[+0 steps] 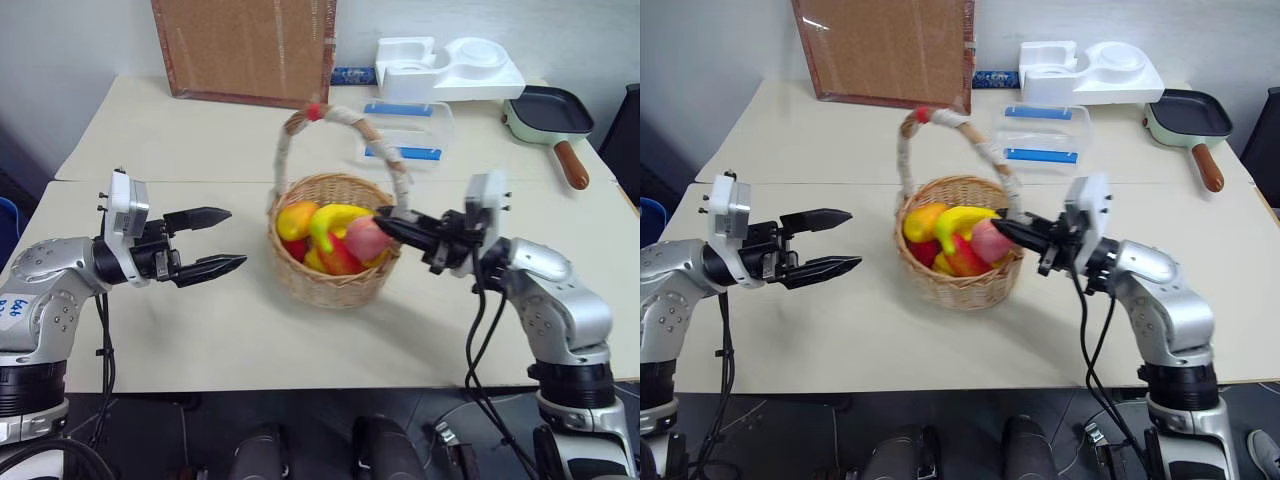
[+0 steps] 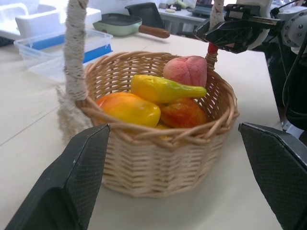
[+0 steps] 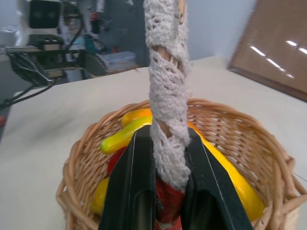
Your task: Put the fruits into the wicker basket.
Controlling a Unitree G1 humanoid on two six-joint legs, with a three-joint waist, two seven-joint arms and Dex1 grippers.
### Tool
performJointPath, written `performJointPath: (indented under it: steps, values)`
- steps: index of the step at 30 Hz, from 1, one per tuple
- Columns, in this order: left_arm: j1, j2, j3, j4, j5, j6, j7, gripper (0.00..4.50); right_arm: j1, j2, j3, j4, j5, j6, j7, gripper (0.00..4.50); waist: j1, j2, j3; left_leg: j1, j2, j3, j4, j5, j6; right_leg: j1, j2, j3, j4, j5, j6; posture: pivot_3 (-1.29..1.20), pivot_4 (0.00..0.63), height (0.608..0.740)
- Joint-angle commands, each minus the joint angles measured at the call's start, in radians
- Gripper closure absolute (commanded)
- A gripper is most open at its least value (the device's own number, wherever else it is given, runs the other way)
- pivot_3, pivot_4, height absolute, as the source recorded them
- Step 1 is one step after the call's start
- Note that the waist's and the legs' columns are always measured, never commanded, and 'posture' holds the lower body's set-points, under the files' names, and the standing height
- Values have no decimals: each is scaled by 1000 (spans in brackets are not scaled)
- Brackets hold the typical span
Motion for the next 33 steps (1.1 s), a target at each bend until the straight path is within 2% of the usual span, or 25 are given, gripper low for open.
performJointPath:
  steps: [1, 6, 13, 16, 18, 25, 26, 28, 30, 33]
  values:
    - [-37, -14, -16, 21, 9, -29, -17, 0, 49, -34, -202, -76, 35, -34, -106, 4297, 7, 0, 0, 0, 0, 0, 0, 0, 0, 0, 0, 0, 0, 0, 0, 0, 150, 740]
    - [-89, -40, -57, 76, 32, -55, -39, 0, 147, -72, -347, 16, -27, -114, -146, 4297, 14, 0, 0, 0, 0, 5, 0, 0, 0, 0, 1, 0, -1, 0, 0, 0, 150, 740]
    - [-133, -54, -75, 117, 53, -76, -61, 0, 163, -117, -393, 276, -48, -189, -103, 4297, 7, 0, 0, 2, 0, 7, 0, 0, 0, 1, 1, 2, -1, 0, 0, 0, 150, 740]
    - [-134, -49, -72, 121, 56, -79, -64, 0, 179, -166, -384, 336, -5, -98, -65, 3296, 11, 0, 0, 3, 0, 8, 0, 0, 0, 2, 1, 2, -1, 0, 0, 0, 150, 740]
    - [-130, -46, -67, 123, 58, -82, -66, 0, 180, -173, -374, 362, -49, -178, -55, 2632, 14, 0, 0, 3, 0, 7, 0, 0, 0, 3, 1, 2, -2, 0, 0, 0, 150, 740]
    - [-4, 4, -4, 144, 69, -95, -80, 0, 326, -218, -440, 176, 31, -121, 11, 186, 11, 0, 0, 4, 1, 8, -1, 0, 0, 2, 1, 2, -1, 0, 0, 0, 150, 740]
    - [30, 15, 5, 148, 74, -101, -87, 0, 361, -229, -460, 155, 33, -121, 20, 13, 12, 0, 0, 4, 1, 8, -1, 0, 0, 2, 1, 2, -2, 0, 0, 0, 150, 740]
    - [89, 32, 18, 157, 87, -117, -99, 0, 417, -242, -493, 129, 33, -134, 41, 13, 13, 0, 0, 4, 1, 8, -1, 0, 0, 2, 1, 2, -4, 0, 0, 0, 150, 740]
    - [201, 50, 40, 169, 128, -188, -124, 0, 497, -237, -553, 108, 65, -191, 147, 13, 13, 0, 0, 4, 1, 8, -1, 0, 1, 3, 1, 2, -5, 0, 0, 0, 150, 740]
    - [363, 44, 74, 164, 184, -312, -133, 0, 631, -250, -503, 98, -26, -317, 291, 13, 13, 0, 0, 6, 1, 8, -3, -1, 1, 3, 1, 2, -7, 0, 0, 0, 150, 740]
